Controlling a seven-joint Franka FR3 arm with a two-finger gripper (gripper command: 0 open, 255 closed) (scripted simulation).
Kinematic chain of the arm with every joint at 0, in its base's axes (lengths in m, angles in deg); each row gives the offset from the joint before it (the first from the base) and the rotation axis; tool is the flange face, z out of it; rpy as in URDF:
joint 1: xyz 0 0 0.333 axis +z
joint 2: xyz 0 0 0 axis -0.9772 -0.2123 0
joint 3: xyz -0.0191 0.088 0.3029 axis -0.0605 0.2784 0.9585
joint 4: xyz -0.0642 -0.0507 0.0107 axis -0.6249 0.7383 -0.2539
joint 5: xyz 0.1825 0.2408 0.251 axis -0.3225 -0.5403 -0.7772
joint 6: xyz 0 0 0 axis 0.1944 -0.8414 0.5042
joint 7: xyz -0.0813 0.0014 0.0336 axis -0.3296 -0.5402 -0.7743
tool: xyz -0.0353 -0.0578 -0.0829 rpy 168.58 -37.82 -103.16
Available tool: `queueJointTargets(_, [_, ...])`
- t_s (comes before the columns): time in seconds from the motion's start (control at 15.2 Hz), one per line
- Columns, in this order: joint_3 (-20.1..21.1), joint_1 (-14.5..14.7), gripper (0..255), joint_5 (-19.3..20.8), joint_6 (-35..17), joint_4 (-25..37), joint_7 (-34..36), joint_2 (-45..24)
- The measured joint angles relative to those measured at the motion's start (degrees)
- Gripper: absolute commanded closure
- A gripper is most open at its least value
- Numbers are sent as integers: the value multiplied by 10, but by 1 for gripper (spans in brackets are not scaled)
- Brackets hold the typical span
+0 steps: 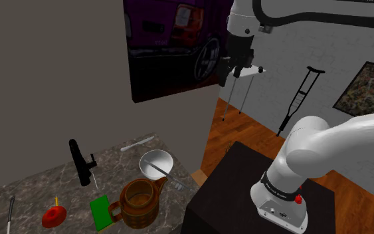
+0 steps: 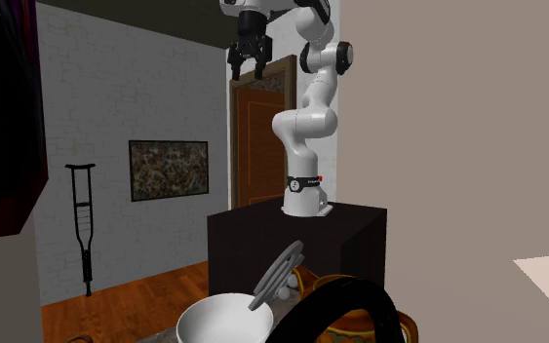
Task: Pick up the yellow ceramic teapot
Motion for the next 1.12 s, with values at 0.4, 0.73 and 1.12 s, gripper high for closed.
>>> queueJointTargets(0.4, [36, 16, 0, -24, -55, -38, 38, -24])
queueJointTargets(0.73, [74, 32, 0, -46, -121, -71, 77, -64])
queueJointTargets(1.12, [133, 48, 0, -65, -221, -84, 137, -158])
